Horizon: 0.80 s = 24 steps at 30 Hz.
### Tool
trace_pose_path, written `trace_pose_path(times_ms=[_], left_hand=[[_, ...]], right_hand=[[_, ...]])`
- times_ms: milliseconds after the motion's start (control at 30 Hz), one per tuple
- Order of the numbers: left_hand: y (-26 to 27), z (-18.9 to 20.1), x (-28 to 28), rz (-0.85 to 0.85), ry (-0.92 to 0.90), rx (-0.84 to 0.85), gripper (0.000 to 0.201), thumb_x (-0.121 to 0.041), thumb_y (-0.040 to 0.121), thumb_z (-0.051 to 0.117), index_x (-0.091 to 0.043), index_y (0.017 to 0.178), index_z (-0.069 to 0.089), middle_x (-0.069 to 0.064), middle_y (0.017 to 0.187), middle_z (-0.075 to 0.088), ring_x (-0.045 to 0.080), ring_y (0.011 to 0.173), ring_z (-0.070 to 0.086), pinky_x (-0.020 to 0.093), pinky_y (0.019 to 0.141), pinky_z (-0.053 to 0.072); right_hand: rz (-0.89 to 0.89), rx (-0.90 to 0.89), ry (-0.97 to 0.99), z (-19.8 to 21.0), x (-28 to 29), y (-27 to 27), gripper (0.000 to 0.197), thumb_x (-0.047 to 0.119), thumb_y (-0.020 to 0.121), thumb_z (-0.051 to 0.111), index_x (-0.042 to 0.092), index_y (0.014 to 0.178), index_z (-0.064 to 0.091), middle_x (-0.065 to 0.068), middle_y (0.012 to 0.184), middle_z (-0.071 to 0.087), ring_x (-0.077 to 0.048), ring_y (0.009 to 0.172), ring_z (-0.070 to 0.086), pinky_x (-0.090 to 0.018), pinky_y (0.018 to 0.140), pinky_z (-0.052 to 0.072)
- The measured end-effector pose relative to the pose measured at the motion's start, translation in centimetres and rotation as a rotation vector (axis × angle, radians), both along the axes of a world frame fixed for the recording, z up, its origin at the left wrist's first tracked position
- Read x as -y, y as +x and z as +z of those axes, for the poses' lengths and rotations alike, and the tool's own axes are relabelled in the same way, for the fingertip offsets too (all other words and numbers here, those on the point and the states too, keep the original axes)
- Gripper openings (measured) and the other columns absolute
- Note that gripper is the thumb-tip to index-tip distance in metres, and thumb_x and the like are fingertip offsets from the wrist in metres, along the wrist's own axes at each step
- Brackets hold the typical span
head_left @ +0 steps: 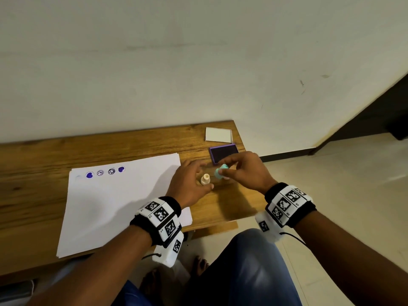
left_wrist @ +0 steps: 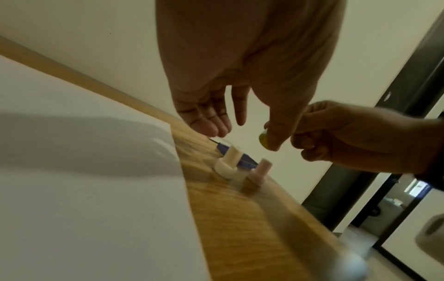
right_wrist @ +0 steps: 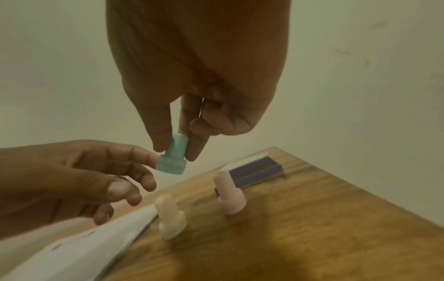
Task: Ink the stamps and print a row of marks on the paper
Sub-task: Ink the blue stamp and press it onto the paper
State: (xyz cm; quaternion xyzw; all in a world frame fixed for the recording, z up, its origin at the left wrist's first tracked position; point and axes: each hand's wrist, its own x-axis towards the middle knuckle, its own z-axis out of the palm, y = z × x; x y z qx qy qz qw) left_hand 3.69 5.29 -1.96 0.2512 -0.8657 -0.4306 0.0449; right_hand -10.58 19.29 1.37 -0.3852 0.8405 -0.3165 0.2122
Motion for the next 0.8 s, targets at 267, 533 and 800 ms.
trace_pose_path(times_ms=[267, 533, 800], left_hand=[[0.0, 2.2, -3.9, -0.019, 0.294, -0.167, 0.055, -0.04, 0.085, 0.07, -0.026, 0.136, 0.053, -0.008, 0.126, 0.061, 0.006, 0.106, 0.058, 0.031, 0.088, 0.054], [-0.3, 2.5, -4.7, 0.057, 0.423, -0.263, 0.033, -0.028, 0.087, 0.071, -0.024, 0.12, 0.068, -0.009, 0.104, 0.074, 0.007, 0.098, 0.069, 0.034, 0.086, 0.059], [-0.3, 2.7, -4.8, 0.091, 0.64, -0.208, 0.034, -0.019, 0.084, 0.073, -0.017, 0.117, 0.07, -0.004, 0.102, 0.076, 0.01, 0.099, 0.07, 0.038, 0.091, 0.057]], right_hand=[[-0.176, 0.476, -0.316, 1.1, -2.6, 0.5, 0.017, 0.011, 0.085, 0.074, 0.002, 0.1, 0.077, -0.009, 0.085, 0.076, 0.0, 0.061, 0.062, -0.012, 0.053, 0.044], [-0.168, 0.59, -0.333, 0.9, -3.0, 0.6, 0.02, 0.013, 0.085, 0.075, 0.001, 0.101, 0.076, -0.014, 0.091, 0.076, -0.016, 0.075, 0.066, -0.031, 0.068, 0.052], [-0.073, 0.514, -0.312, 1.2, -3.7, -0.1, 0.019, 0.009, 0.086, 0.073, -0.001, 0.101, 0.074, -0.023, 0.097, 0.074, -0.036, 0.088, 0.069, -0.045, 0.08, 0.057]])
